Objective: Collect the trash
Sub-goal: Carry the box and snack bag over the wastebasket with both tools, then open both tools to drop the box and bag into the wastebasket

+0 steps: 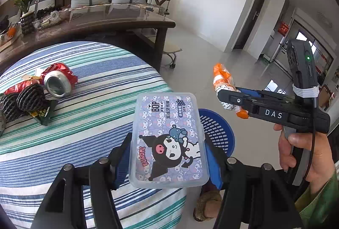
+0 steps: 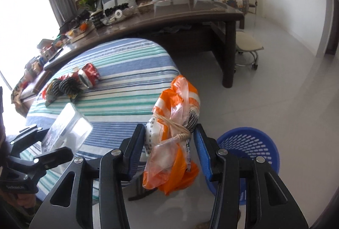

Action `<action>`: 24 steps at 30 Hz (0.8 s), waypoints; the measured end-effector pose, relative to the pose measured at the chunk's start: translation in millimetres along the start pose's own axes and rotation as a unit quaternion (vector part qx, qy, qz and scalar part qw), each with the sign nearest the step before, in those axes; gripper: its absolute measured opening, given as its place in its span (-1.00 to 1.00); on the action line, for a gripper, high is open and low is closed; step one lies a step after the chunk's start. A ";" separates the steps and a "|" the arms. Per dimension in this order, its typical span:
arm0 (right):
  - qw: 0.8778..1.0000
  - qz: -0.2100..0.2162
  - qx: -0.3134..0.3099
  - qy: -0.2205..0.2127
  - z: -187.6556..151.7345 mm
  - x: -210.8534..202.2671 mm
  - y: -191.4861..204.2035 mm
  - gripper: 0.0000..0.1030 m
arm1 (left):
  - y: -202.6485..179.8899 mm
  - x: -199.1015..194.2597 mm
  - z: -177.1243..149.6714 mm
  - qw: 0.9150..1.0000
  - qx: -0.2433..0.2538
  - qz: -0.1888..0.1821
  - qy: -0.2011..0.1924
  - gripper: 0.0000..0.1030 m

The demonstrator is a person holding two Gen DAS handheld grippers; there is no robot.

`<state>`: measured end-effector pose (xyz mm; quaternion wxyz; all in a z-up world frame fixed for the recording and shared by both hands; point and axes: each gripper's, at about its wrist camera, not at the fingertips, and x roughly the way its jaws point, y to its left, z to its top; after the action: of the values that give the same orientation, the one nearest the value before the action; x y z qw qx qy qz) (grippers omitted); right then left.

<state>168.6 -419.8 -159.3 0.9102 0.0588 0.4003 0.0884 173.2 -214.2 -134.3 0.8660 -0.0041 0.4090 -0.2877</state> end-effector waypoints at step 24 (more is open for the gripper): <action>0.986 -0.081 0.128 0.073 -28.1 35.8 -208.2 -0.06 | -124.2 220.6 18.4 0.992 0.062 -0.067 0.091 0.22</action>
<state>195.3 -614.8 -241.0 0.8675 0.1361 0.4773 -0.0333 235.2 -432.7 -247.7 0.8027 0.0483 0.4662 -0.3688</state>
